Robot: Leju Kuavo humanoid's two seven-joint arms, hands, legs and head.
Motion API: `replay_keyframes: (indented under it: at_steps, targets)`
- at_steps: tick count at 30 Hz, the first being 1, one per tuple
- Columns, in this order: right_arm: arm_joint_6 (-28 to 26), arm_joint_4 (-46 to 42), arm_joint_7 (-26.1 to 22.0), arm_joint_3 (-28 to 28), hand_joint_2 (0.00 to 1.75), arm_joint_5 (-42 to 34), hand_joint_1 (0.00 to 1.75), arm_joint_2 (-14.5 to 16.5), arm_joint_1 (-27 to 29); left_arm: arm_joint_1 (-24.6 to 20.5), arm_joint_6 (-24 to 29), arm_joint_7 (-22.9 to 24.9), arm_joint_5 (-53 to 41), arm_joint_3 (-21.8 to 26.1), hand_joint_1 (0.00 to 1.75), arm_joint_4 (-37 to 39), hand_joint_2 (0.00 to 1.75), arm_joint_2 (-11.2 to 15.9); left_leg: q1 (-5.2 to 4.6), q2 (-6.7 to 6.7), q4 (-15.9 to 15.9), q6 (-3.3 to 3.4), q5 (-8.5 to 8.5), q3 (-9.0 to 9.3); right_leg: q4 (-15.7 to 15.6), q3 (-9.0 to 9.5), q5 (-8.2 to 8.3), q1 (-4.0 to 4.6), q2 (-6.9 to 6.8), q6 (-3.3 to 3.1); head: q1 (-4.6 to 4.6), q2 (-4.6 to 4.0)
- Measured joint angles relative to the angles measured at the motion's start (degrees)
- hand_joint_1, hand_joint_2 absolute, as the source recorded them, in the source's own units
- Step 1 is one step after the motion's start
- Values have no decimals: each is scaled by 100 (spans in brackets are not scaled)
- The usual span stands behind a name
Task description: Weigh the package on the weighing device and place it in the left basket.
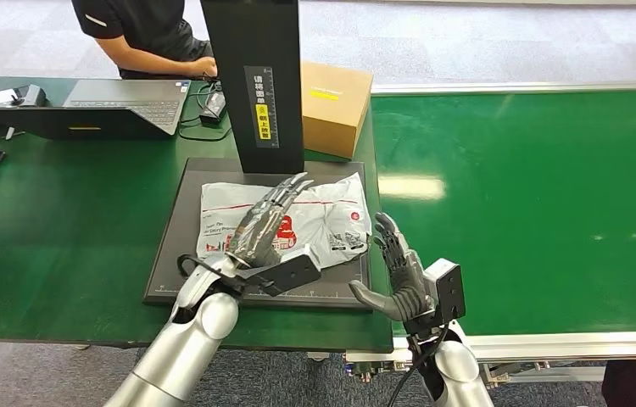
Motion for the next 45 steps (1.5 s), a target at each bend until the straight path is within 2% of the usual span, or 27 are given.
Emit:
replay_keyframes:
  at_steps: [6, 10, 11, 14, 15, 26, 36, 41, 45]
  targets:
    - [219, -51, -19, -104, 175, -39, 0, 39, 31, -522, -623, 908, -159, -134, 0, 1068, 175, -109, 0, 3, -1, 0, 0, 0, 0, -1, 0, 0, 1, 0, -1, 0]
    - [241, -57, -10, -172, 175, -22, 0, 51, 31, -724, -1219, 1297, -259, -134, 0, 1729, 175, -113, 0, 3, -3, 0, 0, -1, 1, 0, -1, 0, 2, 0, -1, 0]
    - [243, -57, -8, -177, 175, -16, 0, 51, 30, -775, -1332, 1342, -269, -135, 19, 1860, 175, -113, 1, 3, -3, 0, 0, 0, 1, 1, -1, 0, 1, 0, 0, 0]
    - [235, -57, 9, -185, 175, -9, 0, 59, 30, -931, -1554, 1398, -228, -122, 150, 2188, 175, -115, 1, 3, -4, 0, -1, 9, 1, 12, -1, 0, 1, -1, 0, 0]
    - [224, -58, 17, -186, 175, -7, 0, 63, 31, -973, -1583, 1398, -205, -110, 175, 2269, 175, -115, 1, 3, -5, -1, -2, 14, 0, 17, -1, 0, 1, -1, -1, 0]
    - [148, -199, 113, -227, 175, -9, 0, 69, 169, -1012, -1005, 1056, -109, 137, 175, 2396, 175, -108, 1, 3, -6, -4, 2, 37, 1, 36, 1, 1, 1, -5, -1, 0]
    - [118, -257, 126, -278, 175, -40, 0, 77, 246, -597, -227, 636, -138, 173, 175, 2077, 175, -18, 1, 3, -7, -3, 0, 27, 1, 30, -1, 1, 1, -5, 0, 0]
    - [49, -303, 114, -356, 175, -126, 0, 77, 357, -189, 542, 818, -190, 412, 175, 1724, 175, 338, 1, 16, -15, -9, -5, 37, 1, 31, -3, 2, 18, -9, 1, 0]
    - [-11, -379, 122, -499, 175, -221, 0, 77, 469, 137, 1082, 1110, -355, 1116, 175, 1271, 175, 823, 3, 36, -28, -21, -6, 57, 3, 32, -5, 4, 37, -23, 0, 0]
